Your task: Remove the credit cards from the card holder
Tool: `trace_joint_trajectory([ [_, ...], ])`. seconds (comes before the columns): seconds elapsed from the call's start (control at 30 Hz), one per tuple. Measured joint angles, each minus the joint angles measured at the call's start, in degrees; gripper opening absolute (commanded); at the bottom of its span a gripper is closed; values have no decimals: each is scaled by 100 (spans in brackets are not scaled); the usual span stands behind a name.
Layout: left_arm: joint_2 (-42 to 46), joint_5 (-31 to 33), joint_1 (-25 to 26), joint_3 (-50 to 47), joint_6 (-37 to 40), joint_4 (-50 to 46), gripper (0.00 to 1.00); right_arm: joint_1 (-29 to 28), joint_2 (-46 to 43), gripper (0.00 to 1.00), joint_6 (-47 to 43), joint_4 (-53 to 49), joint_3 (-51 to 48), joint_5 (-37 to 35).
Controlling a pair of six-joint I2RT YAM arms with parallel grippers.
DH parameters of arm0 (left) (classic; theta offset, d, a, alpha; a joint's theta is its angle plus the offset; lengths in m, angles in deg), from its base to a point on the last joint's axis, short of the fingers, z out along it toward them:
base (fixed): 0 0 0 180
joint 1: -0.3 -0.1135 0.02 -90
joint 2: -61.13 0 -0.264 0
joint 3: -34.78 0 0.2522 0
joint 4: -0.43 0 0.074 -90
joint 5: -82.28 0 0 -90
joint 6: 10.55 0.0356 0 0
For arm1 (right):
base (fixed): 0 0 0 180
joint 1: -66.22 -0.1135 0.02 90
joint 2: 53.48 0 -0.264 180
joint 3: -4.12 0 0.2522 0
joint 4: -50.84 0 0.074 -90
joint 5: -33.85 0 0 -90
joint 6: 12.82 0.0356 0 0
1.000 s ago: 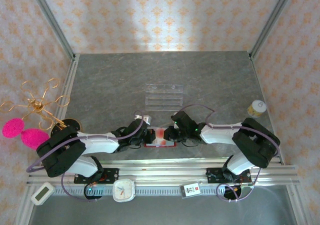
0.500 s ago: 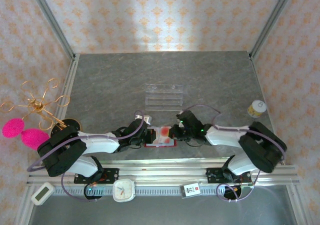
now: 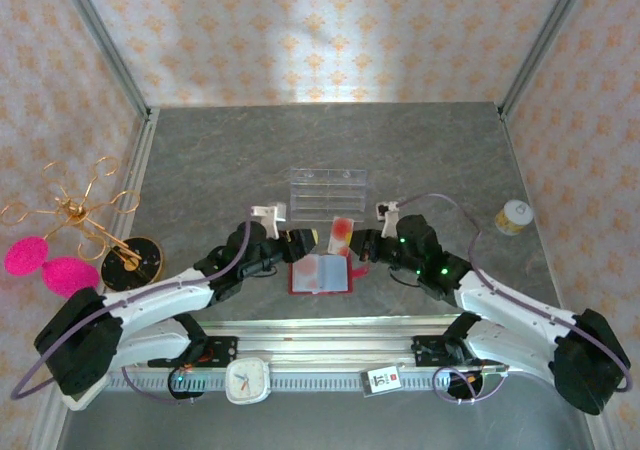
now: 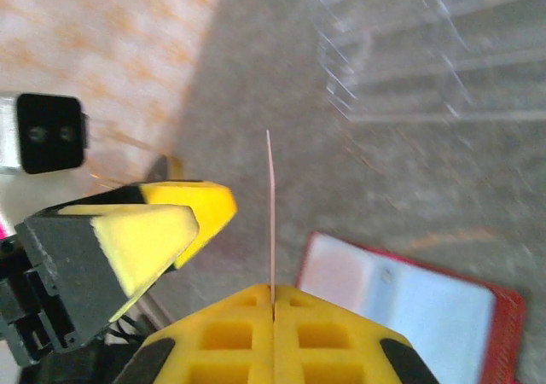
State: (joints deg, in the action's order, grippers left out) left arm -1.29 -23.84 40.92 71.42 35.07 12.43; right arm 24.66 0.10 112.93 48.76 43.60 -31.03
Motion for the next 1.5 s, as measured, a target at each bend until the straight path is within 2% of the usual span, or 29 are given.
trace_joint_trajectory([
  [0.1,225,-197,-55,-131,-129,590,65,0,-72,0,20,439,7,59],
  [0.17,254,-321,-55,-219,-227,866,64,0,-57,0,42,658,11,122],
  [0.53,-33,-820,-57,-612,-835,2035,46,-111,330,0,323,1665,13,363],
  [0.73,-210,-1047,-63,-662,-1154,2649,24,-280,651,0,426,1965,13,315],
  [0.87,-179,-1043,-105,-688,-1178,2667,0,-315,695,0,428,1950,13,225],
  [0.93,-105,-1049,-109,-671,-1073,2599,0,-317,695,7,398,1825,13,168],
  [1.0,-74,-1102,-142,-560,-846,2280,0,-317,629,12,295,1530,57,81],
  [1.1,-74,-1233,-142,-164,-407,1637,0,-177,291,13,90,890,103,-44],
  [1.2,-205,-1191,-210,629,332,656,0,341,-411,14,-66,225,103,-160],
  [1.33,-590,-979,-238,1829,1421,-546,0,970,-1119,14,-205,-321,103,-249],
  [1.5,-874,-807,-243,2719,3250,-1493,0,1471,-1255,12,-284,-754,76,-155],
])
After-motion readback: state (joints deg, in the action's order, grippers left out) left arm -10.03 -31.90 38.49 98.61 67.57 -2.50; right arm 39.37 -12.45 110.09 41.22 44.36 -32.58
